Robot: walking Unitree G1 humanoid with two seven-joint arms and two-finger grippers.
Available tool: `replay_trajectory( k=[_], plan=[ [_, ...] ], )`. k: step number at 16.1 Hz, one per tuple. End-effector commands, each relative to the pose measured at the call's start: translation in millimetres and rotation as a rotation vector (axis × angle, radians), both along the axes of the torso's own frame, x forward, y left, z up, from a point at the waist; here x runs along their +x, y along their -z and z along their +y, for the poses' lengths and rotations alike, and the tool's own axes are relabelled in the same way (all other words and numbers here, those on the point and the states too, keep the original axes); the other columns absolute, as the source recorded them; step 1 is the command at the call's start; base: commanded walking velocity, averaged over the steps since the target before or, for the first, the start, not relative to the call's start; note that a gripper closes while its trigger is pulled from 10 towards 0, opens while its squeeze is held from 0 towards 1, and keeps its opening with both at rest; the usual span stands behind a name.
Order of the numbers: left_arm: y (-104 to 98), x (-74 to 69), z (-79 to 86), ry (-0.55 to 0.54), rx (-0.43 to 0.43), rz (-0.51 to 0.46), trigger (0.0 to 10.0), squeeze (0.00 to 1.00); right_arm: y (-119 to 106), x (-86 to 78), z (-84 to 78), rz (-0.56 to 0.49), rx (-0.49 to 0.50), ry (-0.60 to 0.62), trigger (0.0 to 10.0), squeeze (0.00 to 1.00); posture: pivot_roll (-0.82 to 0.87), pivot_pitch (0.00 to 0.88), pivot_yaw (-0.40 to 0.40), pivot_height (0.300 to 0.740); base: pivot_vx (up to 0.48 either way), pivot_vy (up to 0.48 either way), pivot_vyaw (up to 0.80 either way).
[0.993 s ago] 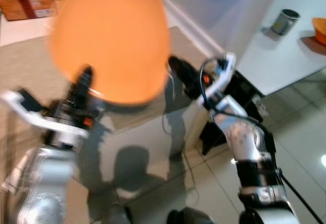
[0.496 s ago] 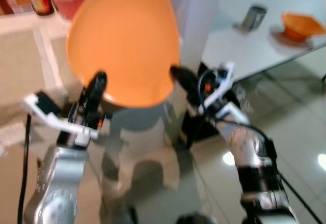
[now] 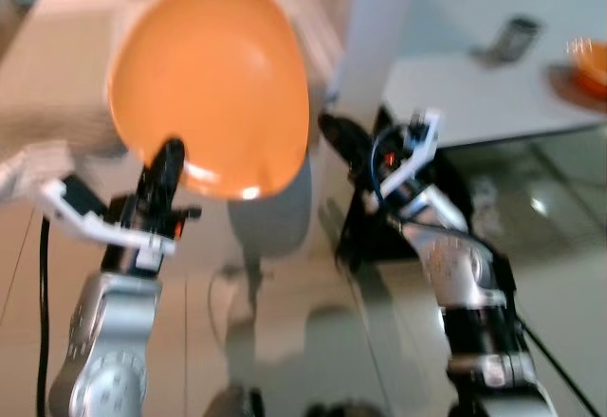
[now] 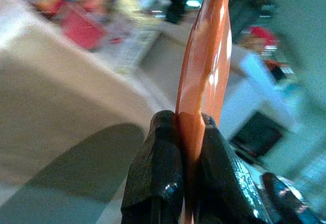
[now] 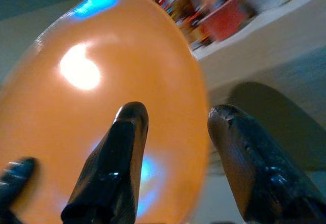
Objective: Setting the table
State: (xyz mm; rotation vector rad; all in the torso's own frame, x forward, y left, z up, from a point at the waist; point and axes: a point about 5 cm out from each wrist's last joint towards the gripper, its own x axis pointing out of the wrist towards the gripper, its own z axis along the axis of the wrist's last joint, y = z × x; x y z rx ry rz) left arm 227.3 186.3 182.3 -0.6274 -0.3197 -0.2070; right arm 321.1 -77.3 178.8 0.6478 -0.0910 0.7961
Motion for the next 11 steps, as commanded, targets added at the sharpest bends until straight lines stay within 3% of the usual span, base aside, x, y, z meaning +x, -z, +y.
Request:
replay_trajectory(
  k=[1,3,8,11],
  plan=[
    [-6,2.3,-3.9,-0.001,0.002,-0.038,10.0,0.00,-4,1.2,-6.7,-0.019,-0.006,0.031,10.0,0.00,-0.05,0.126,-0.024,0.740,0.000,-0.439,0.79],
    [-5,3.7,-7.7,0.011,0.002,-0.037,10.0,0.00,-1,2.7,-6.5,-0.012,-0.040,0.055,10.0,0.00,-0.05,0.124,-0.023,0.740,0.000,-0.439,0.79],
    [-6,7.3,-17.9,0.047,0.012,-0.043,10.0,0.00,11,3.2,-0.5,0.043,-0.102,0.095,10.0,0.00,-0.06,0.125,-0.024,0.740,0.000,-0.439,0.00],
    [-7,9.4,-20.8,0.056,0.013,-0.048,10.0,0.00,14,7.3,-6.8,0.062,-0.113,0.153,10.0,0.00,-0.06,0.123,-0.023,0.740,0.000,-0.439,0.00]
  ],
)
